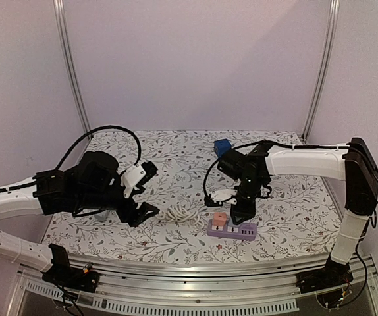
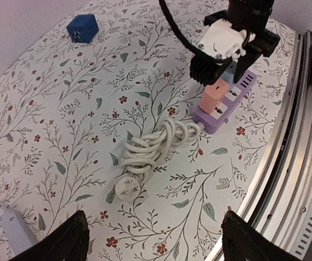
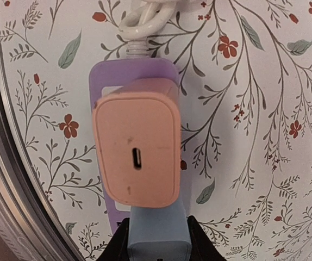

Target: Insert the plug

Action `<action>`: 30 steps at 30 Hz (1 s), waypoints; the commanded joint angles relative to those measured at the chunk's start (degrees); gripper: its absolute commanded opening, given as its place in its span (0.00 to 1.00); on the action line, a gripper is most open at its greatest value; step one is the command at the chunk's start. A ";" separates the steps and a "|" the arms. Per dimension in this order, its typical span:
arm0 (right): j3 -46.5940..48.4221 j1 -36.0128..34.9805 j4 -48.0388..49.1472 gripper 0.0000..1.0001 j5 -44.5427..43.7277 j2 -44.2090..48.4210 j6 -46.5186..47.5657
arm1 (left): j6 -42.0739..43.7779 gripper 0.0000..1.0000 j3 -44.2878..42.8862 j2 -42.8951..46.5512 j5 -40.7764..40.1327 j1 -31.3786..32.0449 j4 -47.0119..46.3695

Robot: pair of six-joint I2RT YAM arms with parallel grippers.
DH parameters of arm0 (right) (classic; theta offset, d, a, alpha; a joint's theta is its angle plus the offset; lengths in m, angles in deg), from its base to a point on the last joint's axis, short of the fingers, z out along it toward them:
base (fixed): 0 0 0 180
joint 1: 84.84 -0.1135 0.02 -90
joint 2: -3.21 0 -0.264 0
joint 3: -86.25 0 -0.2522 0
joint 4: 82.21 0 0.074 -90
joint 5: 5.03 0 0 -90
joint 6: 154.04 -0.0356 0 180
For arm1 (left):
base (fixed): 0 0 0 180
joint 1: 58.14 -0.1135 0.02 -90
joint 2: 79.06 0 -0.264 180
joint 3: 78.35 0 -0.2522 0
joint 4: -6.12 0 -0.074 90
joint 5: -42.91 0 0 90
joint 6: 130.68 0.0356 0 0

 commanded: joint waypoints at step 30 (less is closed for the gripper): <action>5.41 -5.44 1.68 0.99 -4.61 -2.06 -7.31 | -0.82 0.84 -1.01 0.79 -1.24 -1.86 0.55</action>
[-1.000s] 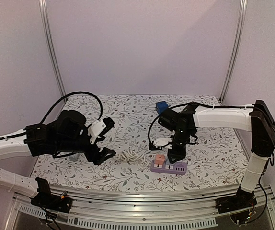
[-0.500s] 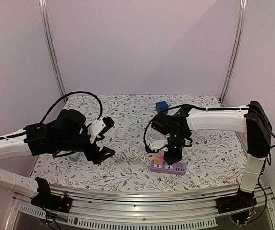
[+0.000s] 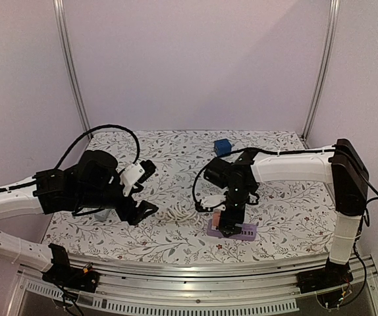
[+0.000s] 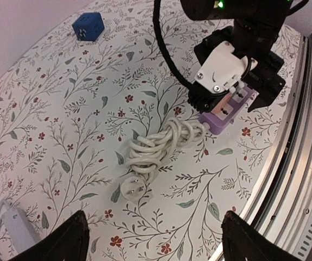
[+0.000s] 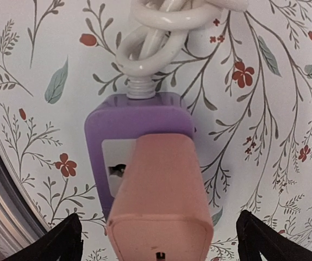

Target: Insert the plug

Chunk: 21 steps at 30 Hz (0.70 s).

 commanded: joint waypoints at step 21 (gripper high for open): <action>1.54 0.36 7.83 0.99 4.30 18.27 -4.68 | -3.18 1.00 -9.54 0.36 -9.81 -0.81 5.42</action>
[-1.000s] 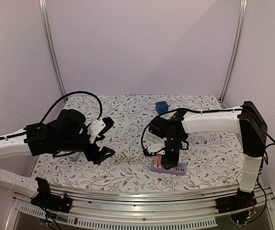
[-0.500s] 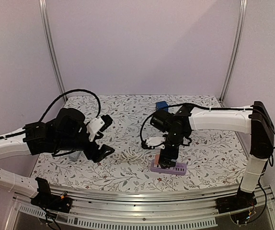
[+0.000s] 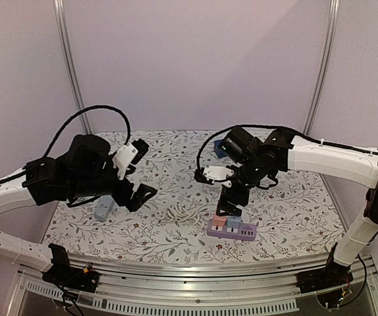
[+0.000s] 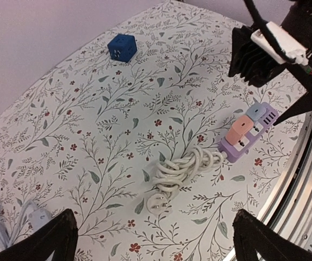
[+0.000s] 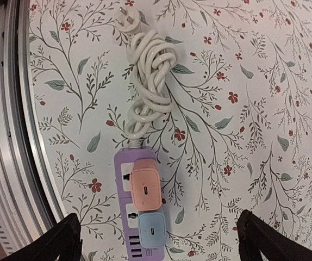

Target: Insert the plug

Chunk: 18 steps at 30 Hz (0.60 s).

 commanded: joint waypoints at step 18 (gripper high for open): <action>10.04 10.86 10.00 0.99 -3.92 3.68 -20.31 | -3.89 0.99 -8.18 -5.71 -9.71 -0.68 0.15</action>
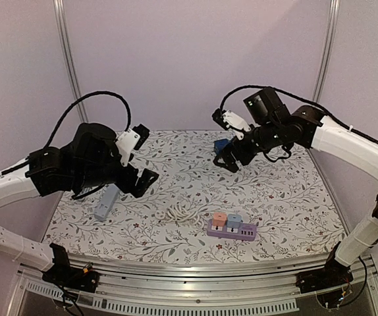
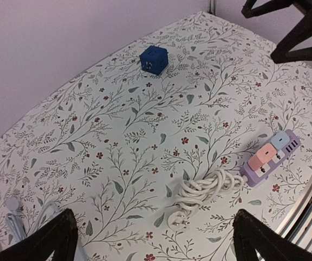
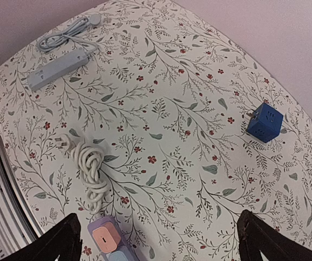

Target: Insert the plug

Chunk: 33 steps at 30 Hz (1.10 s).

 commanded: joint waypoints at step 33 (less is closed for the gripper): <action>35.11 20.39 3.06 0.99 -0.77 -43.15 -11.80 | -5.85 1.00 -2.93 -3.42 -11.55 -0.98 3.40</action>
